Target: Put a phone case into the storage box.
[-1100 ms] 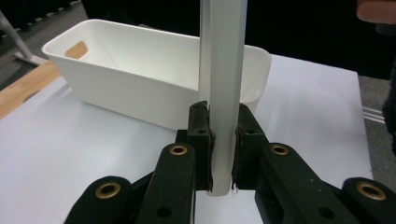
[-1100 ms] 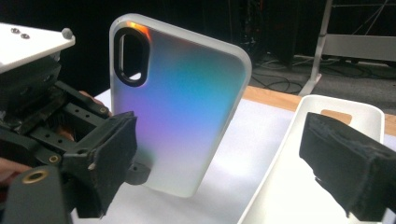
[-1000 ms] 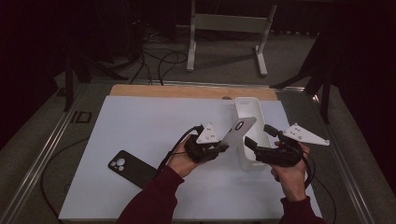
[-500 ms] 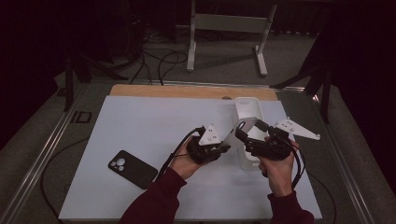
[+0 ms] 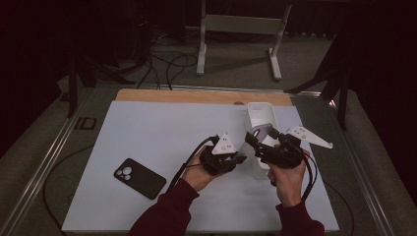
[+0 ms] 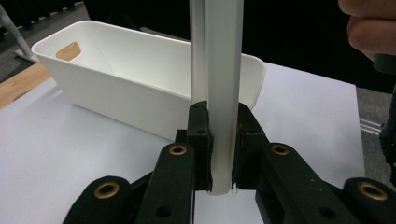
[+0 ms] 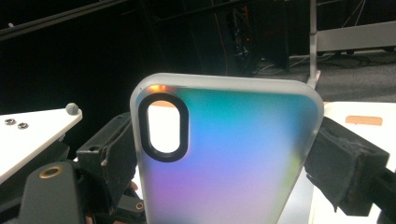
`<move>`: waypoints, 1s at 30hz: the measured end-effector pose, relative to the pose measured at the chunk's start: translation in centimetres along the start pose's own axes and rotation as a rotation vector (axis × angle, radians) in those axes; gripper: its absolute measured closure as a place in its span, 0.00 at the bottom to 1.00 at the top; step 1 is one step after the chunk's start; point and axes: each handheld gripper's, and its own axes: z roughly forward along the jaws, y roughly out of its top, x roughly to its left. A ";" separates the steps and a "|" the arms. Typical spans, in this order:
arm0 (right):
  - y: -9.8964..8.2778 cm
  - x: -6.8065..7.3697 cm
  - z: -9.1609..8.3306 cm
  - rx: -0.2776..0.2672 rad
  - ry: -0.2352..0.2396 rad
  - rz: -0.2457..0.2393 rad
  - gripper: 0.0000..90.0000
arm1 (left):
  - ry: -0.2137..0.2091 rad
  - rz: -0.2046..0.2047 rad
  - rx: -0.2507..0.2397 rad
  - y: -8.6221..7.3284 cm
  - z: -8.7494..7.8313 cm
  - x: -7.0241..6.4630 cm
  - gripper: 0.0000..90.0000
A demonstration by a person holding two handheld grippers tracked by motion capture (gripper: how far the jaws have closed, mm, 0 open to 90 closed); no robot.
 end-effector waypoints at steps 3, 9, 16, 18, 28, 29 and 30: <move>0.0 0.1 -0.1 -0.005 -0.001 -0.013 0.18 | 0.001 0.002 0.003 0.0 -0.1 0.0 0.86; 0.4 0.1 -0.3 -0.007 -0.009 -0.036 0.18 | -0.015 -0.011 0.016 0.0 -0.7 0.5 0.70; 0.5 -0.2 -0.3 0.010 -0.011 -0.055 0.18 | 0.026 -0.029 0.012 -0.1 -2.0 1.3 0.51; 0.6 -0.2 -0.3 0.009 -0.007 -0.055 0.18 | 0.060 -0.038 0.014 -0.2 -2.4 1.4 0.44; 1.3 -0.3 -0.6 0.005 -0.025 -0.092 0.18 | 0.187 -0.078 0.013 -0.6 -4.5 2.4 0.08; 1.4 -0.4 -0.6 0.003 -0.026 -0.096 0.18 | 0.185 -0.084 0.008 -0.6 -4.7 2.7 0.06; 1.5 -0.4 -0.6 0.002 -0.026 -0.099 0.18 | 0.191 -0.091 0.009 -0.7 -4.9 2.9 0.05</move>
